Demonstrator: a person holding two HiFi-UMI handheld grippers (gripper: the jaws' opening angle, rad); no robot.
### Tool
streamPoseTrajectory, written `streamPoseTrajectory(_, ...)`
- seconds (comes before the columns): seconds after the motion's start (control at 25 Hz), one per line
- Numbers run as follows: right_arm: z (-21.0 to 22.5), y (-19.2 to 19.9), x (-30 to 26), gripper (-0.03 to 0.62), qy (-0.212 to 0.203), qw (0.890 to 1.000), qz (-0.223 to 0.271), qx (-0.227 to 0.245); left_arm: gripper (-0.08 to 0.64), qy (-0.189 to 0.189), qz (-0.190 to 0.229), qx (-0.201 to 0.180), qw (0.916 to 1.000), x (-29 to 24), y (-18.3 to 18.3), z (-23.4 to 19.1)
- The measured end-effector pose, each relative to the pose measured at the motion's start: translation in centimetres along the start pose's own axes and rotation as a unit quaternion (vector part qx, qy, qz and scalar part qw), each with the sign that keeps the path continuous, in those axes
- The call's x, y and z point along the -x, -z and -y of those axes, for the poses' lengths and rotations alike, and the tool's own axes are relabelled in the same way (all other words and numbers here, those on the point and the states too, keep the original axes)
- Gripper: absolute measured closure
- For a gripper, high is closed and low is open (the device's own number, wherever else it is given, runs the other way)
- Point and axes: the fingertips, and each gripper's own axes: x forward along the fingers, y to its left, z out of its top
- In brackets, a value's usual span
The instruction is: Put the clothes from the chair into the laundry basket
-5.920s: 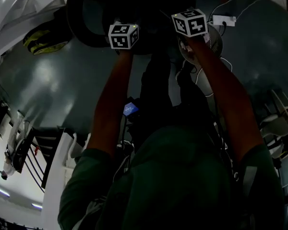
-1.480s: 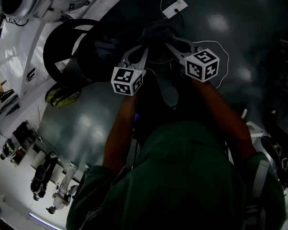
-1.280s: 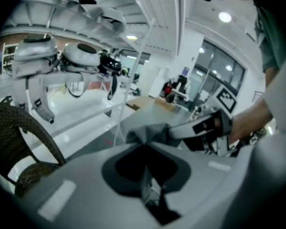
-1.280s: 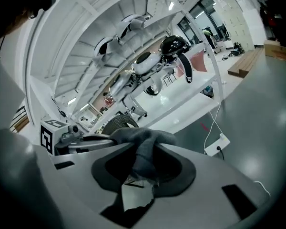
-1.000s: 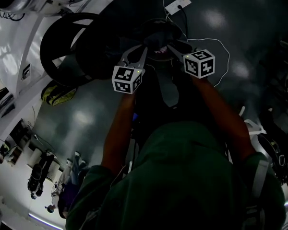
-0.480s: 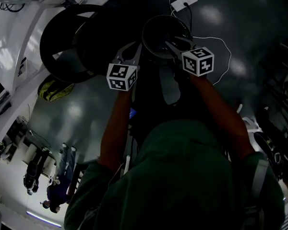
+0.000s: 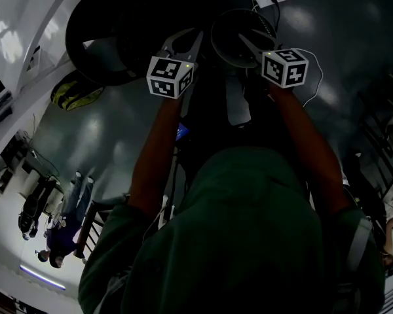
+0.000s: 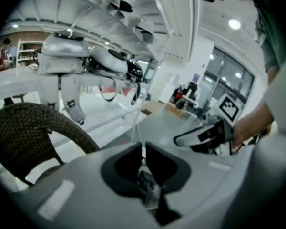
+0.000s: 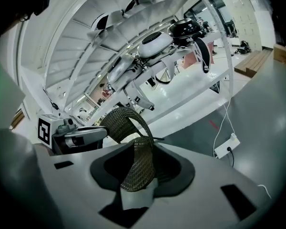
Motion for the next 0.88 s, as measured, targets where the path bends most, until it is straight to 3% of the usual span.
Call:
streamPoseTrajectory(0.24, -2.9, -3.0, 1.2, 0.491, -0.027, 0.999, 0.022, 0.020, 0.548, -0.016, 0.030, -0.020, 0.9992, 2.9, -3.4, -0.1)
streamPoseTrajectory(0.48, -7.2, -8.7, 6.6, 0.563, -0.076, 0.993, 0.070, 0.061, 0.548, -0.041, 0.066, -0.052, 0.9956, 7.1, -8.6, 2.5)
streamPoseTrajectory(0.56, -8.8, -10.5, 8.6, 0.575, -0.097, 0.988, 0.088, 0.076, 0.548, -0.051, 0.082, -0.063, 0.9933, 8.6, -9.9, 3.4)
streamPoseTrajectory(0.68, -10.6, -9.8, 11.0, 0.586, -0.132, 0.980, 0.115, 0.094, 0.548, -0.066, 0.099, -0.084, 0.9894, 10.9, -8.7, 5.3)
streamPoseTrajectory(0.88, -14.3, -12.7, 16.9, 0.588, -0.184, 0.958, 0.152, 0.158, 0.548, -0.104, 0.129, -0.118, 0.9790, 15.3, -10.9, 7.7)
